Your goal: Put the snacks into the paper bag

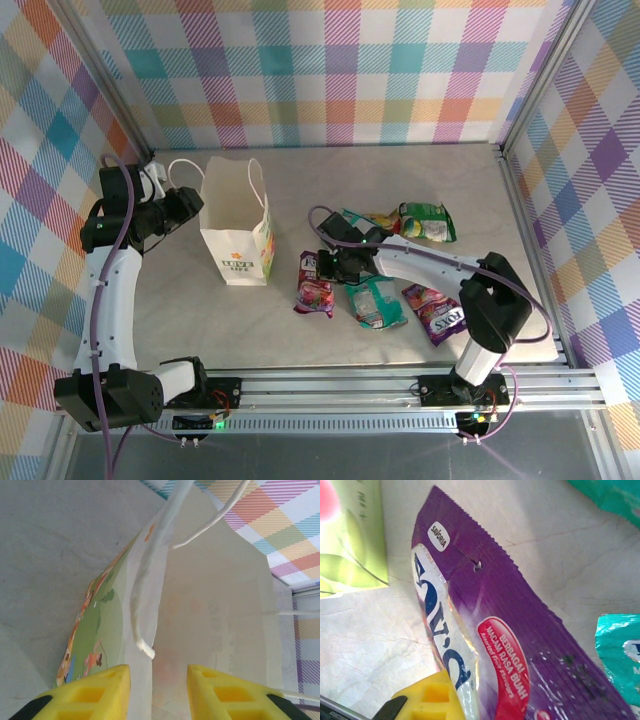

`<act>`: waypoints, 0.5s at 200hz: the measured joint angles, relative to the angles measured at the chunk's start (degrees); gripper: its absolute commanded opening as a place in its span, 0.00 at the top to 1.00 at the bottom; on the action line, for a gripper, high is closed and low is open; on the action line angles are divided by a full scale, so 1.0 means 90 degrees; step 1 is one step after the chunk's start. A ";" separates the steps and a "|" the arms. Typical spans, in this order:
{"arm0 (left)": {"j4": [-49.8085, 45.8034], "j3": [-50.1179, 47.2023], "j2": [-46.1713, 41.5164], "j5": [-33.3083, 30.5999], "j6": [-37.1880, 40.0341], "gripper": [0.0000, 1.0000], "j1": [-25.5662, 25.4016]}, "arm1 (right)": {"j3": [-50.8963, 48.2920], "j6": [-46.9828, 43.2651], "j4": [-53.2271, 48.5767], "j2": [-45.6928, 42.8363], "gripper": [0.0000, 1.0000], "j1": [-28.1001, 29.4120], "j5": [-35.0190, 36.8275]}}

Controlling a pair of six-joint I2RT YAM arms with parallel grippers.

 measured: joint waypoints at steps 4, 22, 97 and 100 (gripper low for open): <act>0.0022 0.0000 0.0000 0.0000 -0.0007 0.66 0.0000 | 0.0019 -0.0036 -0.0012 -0.0036 1.00 0.0007 0.0027; 0.0148 0.0000 0.0053 -0.0005 -0.0051 0.67 0.0000 | 0.0097 -0.0163 -0.0073 -0.0204 1.00 0.0017 0.0102; 0.0646 0.0044 0.0663 -0.0219 -0.0240 0.85 0.0000 | 0.0362 -0.0580 -0.0359 -0.0872 1.00 0.0019 0.0265; 0.0670 0.0044 0.0673 -0.0223 -0.0255 0.85 0.0000 | 0.0381 -0.0590 -0.0381 -0.0903 1.00 0.0019 0.0272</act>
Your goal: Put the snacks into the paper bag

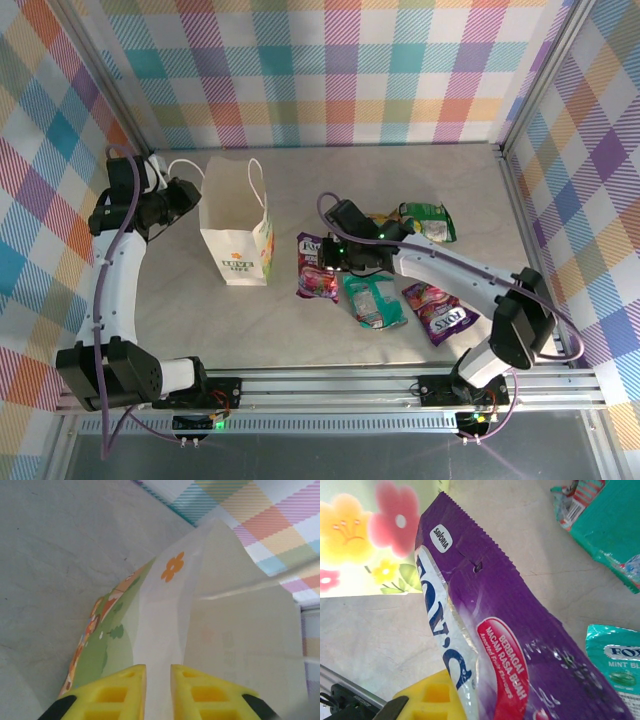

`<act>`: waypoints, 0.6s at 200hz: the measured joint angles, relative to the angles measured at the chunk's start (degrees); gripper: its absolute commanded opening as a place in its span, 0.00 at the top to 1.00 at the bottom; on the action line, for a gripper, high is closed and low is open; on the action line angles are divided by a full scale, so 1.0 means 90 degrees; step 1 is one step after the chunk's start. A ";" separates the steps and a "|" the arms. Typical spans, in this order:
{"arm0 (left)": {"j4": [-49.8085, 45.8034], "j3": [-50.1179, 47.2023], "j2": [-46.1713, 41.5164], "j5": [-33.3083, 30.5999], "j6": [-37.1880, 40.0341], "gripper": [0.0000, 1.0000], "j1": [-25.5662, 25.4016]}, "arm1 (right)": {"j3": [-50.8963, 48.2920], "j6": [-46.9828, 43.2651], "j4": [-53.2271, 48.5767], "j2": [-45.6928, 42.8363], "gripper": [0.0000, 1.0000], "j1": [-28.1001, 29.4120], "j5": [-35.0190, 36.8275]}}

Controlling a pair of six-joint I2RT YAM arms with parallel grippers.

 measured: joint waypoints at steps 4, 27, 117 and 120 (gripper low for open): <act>0.0024 0.0000 0.0015 0.0005 -0.0017 0.86 0.0000 | 0.0034 -0.0024 -0.0034 -0.0053 1.00 0.0000 0.0027; 0.0168 0.0000 0.0032 0.0012 -0.0102 0.88 0.0000 | 0.0185 -0.0209 -0.0090 -0.0413 1.00 0.0000 0.0206; 0.0471 -0.0221 -0.0238 -0.0066 -0.0386 0.82 0.0000 | 0.0933 -0.0967 -0.0299 -0.1173 1.00 0.0000 0.0716; 0.0471 -0.0221 -0.0255 -0.0066 -0.0391 0.82 0.0000 | 0.0945 -0.0976 -0.0299 -0.1188 1.00 0.0000 0.0729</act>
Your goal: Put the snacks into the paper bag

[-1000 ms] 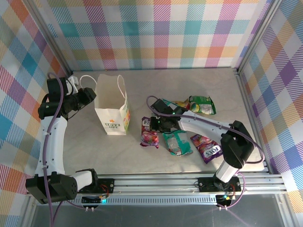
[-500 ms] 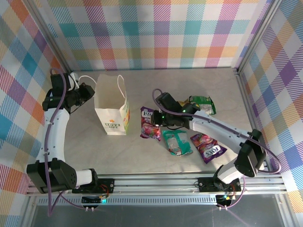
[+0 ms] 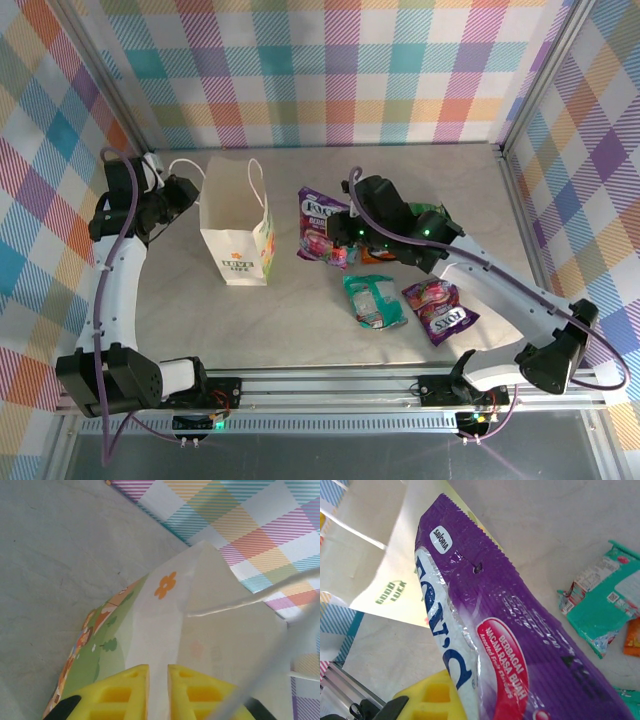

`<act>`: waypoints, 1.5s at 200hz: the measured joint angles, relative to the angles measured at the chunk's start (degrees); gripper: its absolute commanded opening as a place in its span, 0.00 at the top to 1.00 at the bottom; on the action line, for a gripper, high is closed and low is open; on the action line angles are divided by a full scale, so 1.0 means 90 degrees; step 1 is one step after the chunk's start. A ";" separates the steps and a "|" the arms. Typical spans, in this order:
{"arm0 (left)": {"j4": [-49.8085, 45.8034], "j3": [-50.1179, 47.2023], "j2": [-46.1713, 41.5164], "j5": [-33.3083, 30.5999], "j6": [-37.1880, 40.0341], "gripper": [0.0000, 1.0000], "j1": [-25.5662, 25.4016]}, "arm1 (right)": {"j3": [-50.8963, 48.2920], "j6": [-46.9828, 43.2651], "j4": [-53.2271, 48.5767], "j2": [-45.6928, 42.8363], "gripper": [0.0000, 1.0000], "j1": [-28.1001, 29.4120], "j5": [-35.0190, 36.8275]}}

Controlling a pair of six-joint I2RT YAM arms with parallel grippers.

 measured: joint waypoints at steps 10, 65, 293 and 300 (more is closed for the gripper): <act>0.0012 0.0000 -0.0053 -0.0002 -0.0002 0.82 0.0000 | 0.0024 -0.0034 0.0002 -0.0080 1.00 0.0000 0.0046; 0.0066 0.0000 -0.0219 -0.0211 -0.0141 0.82 0.0017 | 0.0367 -0.0202 -0.0024 -0.0304 1.00 0.0005 0.0034; 0.0129 -0.0386 -0.0301 -0.0189 -0.0313 1.00 0.0420 | 0.2064 -0.0886 0.1571 0.0775 1.00 0.0527 -0.1491; 0.0129 -0.0386 -0.0313 -0.0187 -0.0313 1.00 0.0420 | 0.2125 -0.0884 0.1659 0.0845 1.00 0.0539 -0.1518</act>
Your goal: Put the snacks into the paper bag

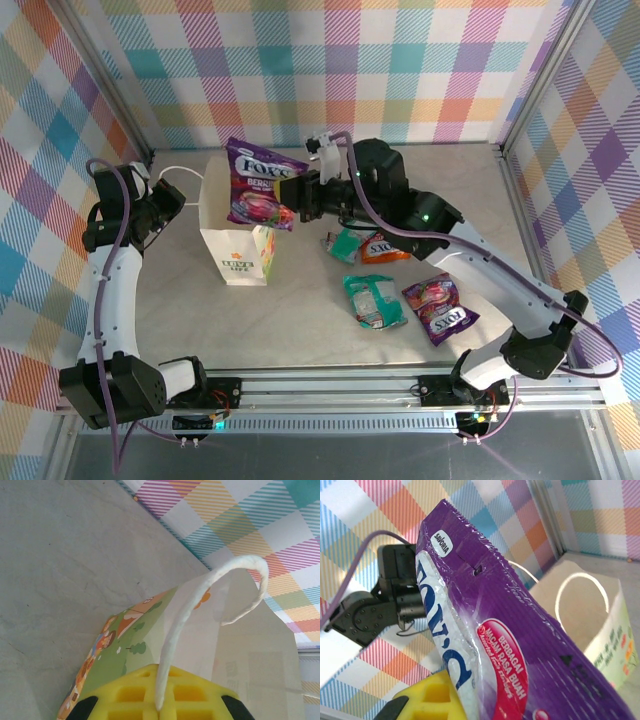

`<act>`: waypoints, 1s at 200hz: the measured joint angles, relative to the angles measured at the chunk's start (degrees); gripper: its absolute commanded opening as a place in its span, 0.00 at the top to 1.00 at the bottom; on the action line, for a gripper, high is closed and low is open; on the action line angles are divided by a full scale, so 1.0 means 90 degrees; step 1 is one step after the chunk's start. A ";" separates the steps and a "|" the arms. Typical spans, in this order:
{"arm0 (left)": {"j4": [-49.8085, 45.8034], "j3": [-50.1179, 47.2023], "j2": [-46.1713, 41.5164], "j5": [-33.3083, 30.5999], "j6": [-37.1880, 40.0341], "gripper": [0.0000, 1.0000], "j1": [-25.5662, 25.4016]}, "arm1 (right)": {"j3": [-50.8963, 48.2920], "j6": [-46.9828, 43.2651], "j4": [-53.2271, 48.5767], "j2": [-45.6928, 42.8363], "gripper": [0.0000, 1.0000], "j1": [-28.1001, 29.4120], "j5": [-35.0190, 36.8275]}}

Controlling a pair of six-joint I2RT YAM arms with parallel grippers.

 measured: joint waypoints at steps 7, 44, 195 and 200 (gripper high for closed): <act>0.0000 0.0000 -0.0017 0.0000 0.0000 1.00 0.0000 | 0.0049 0.0019 0.0095 0.0063 1.00 0.0010 -0.0029; 0.0000 0.0000 -0.0046 0.0073 0.0000 1.00 0.0000 | 0.0355 0.0046 0.0425 0.0527 1.00 0.0034 -0.0197; -0.0005 0.0000 -0.0119 0.0216 0.0005 1.00 0.0032 | 0.2516 0.0092 0.0559 0.2817 1.00 0.0051 -0.0085; -0.0005 0.0000 -0.0119 0.0216 0.0005 1.00 0.0032 | 0.2601 0.0097 0.0534 0.2890 1.00 0.0051 -0.0049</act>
